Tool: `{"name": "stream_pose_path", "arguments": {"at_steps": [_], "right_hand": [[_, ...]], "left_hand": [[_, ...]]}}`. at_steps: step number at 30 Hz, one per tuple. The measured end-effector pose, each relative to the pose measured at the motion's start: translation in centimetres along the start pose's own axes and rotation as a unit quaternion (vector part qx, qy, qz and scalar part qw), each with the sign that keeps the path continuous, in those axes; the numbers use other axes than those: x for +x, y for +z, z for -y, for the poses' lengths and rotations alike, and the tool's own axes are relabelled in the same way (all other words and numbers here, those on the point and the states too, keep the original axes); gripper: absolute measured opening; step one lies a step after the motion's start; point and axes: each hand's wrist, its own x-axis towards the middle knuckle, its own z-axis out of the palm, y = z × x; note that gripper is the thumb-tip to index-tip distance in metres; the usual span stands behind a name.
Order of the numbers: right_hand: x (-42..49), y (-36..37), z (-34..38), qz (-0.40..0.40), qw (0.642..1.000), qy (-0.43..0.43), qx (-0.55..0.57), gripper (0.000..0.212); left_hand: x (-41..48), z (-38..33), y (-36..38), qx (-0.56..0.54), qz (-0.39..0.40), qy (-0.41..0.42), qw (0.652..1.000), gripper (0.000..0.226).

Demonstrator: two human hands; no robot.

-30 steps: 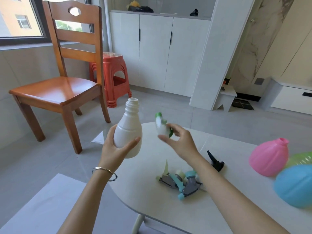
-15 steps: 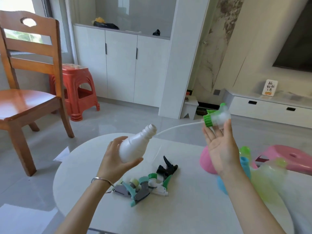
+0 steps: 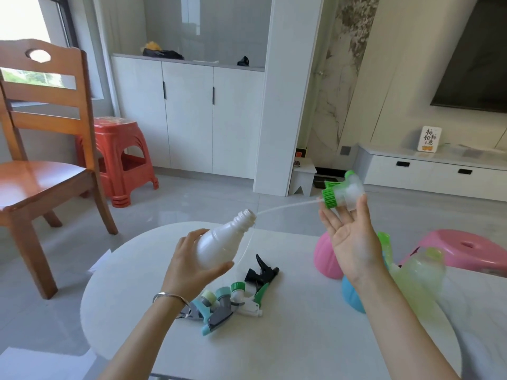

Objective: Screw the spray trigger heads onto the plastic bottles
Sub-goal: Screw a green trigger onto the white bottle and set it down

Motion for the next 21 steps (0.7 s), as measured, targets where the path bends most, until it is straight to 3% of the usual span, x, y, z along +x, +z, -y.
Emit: {"name": "stream_pose_path", "arguments": {"at_steps": [6,10,18,21], "right_hand": [[-0.7,-0.2,-3.2,0.058,0.992,0.071,-0.081,0.038],[-1.2,-0.3,-4.4,0.101,0.970,0.053,-0.217,0.061],[-0.9,-1.3,-3.8,0.105,0.955,0.066,-0.268,0.045],[-0.6,-1.8,-3.2,0.108,0.952,0.060,-0.280,0.044]], "left_hand": [[-1.1,-1.6,1.1,0.022,0.038,0.050,0.998,0.082],[-1.3,-2.3,1.5,0.007,0.048,0.058,0.997,0.084],[-0.8,-3.2,0.8,-0.105,0.106,0.026,0.989,0.093],[-0.7,-3.2,0.8,-0.194,0.087,-0.040,0.976,0.105]]}}
